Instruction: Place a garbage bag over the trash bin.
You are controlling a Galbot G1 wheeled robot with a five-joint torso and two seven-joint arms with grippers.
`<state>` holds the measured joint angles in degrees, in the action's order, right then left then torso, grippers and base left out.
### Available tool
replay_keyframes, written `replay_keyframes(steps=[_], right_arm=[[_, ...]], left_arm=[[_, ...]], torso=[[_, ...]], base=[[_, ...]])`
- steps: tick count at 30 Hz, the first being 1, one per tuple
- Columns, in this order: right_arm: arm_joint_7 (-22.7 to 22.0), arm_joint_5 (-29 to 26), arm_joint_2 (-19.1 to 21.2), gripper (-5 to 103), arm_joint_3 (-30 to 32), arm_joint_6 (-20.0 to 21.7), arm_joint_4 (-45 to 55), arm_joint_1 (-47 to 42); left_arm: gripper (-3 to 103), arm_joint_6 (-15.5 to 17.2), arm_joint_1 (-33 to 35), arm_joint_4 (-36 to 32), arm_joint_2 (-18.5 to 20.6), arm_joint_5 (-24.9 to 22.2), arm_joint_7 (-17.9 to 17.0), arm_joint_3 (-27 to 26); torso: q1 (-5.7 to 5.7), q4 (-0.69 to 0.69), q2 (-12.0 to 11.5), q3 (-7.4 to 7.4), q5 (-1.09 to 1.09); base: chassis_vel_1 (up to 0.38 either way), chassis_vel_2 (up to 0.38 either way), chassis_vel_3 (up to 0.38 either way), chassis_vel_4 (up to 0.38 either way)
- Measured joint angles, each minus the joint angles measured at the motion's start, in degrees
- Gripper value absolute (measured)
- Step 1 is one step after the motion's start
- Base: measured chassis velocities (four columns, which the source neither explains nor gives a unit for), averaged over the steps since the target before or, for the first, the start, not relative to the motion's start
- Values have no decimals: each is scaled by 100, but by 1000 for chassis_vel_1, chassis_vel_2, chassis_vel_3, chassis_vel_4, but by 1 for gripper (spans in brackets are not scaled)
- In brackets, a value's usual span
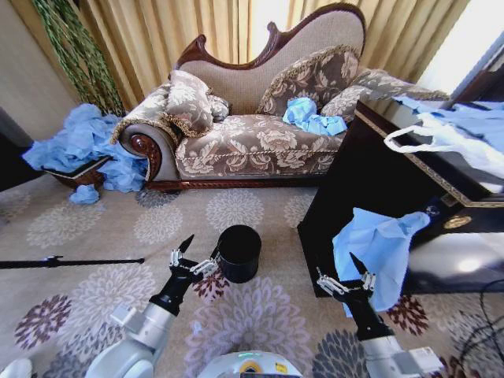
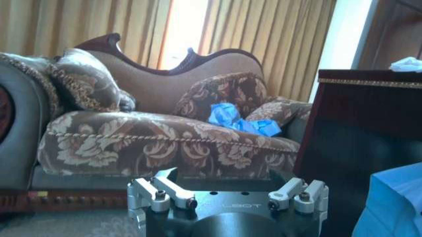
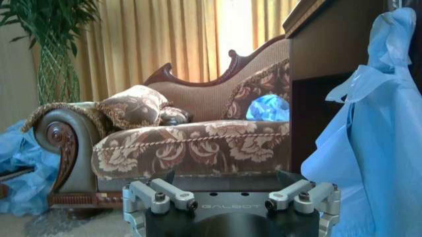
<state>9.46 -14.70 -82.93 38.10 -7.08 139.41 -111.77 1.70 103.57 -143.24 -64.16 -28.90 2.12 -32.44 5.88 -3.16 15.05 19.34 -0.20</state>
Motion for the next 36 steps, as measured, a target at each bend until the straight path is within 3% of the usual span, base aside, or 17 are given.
replay_keyframes(steps=[3, 8, 10, 11, 14, 15, 16, 19, 20, 23, 24, 27, 28, 31, 32, 35, 36], right_arm=[[-3, -19, -14, 100, -27, 0, 33, -41], [10, 7, 9, 100, -23, -131, -58, -101], [18, 70, -54, 100, -42, -201, -106, -116], [18, 70, -54, 100, -42, -201, -106, -116], [40, 148, -80, 100, -78, -254, -208, -97], [70, 206, -72, 100, -86, -288, -270, -62], [70, 206, -72, 100, -86, -288, -270, -62], [85, 298, -116, 100, -110, -309, -375, 11], [85, 298, -116, 100, -110, -309, -375, 11], [86, 387, -176, 100, -142, -340, -533, 85], [86, 387, -176, 100, -142, -340, -533, 85], [87, 395, -185, 100, -147, -343, -725, 155], [87, 395, -185, 100, -147, -343, -725, 155], [131, 394, -178, 100, -124, -431, -1103, 276], [131, 394, -178, 100, -124, -431, -1103, 276], [118, 396, -210, 100, -98, -449, -1283, 338], [118, 396, -210, 100, -98, -449, -1283, 338]], left_arm=[[96, 52, -37, 0, 37, -85, -2, 12], [95, 289, -343, 0, 669, -537, -78, 83], [95, 445, -746, 56, 1234, -994, -164, 143], [95, 445, -746, 56, 1234, -994, -164, 143], [94, 635, -1457, 124, 2004, -1958, -429, 461], [94, 739, -2007, 175, 2533, -2549, -506, 667], [94, 739, -2007, 175, 2533, -2549, -506, 667], [93, 1027, -3770, 341, 3198, -3767, -625, 1782], [93, 1027, -3770, 341, 3198, -3767, -625, 1782], [93, 1187, -5250, 597, 3048, -4306, -708, 3113], [93, 1187, -5250, 597, 3048, -4306, -708, 3113], [93, 1303, -6251, 992, 2632, -4813, -763, 4045], [93, 1303, -6251, 992, 2632, -4813, -763, 4045], [92, 1375, -6779, 1370, 1794, -5321, -1221, 4688], [92, 1375, -6779, 1370, 1794, -5321, -1221, 4688], [90, 1460, -6960, 1649, 1058, -5761, -1582, 5215], [90, 1460, -6960, 1649, 1058, -5761, -1582, 5215]], torso=[[0, 0, 0, 0, -1], [0, 0, 0, 0, -2], [0, -2, 0, 0, -1], [0, -2, 0, 0, -1], [0, -1, 0, 0, -4], [0, -1, 0, 0, 0], [0, -1, 0, 0, 0], [0, -1, 0, 1, 1], [0, -1, 0, 1, 1], [1, -2, 0, 1, 0], [1, -2, 0, 1, 0], [0, 1, 0, 0, 0], [0, 1, 0, 0, 0], [1, -1, -1, 1, 2], [1, -1, -1, 1, 2], [0, 1, -1, 0, 1], [0, 1, -1, 0, 1]], base=[[0, 0, 0, 0], [0, 0, 0, 0], [0, 0, 0, 0], [0, 0, 0, 0], [0, 0, 0, 0], [0, 0, 0, 0], [0, 0, 0, 0], [0, 0, 0, 0], [0, 0, 0, 0], [0, 0, 0, 0], [0, 0, 0, 0], [0, 0, 0, 0], [0, 0, 0, 0], [0, 0, 0, 0], [0, 0, 0, 0], [0, 0, 0, 0], [0, 0, 0, 0]])
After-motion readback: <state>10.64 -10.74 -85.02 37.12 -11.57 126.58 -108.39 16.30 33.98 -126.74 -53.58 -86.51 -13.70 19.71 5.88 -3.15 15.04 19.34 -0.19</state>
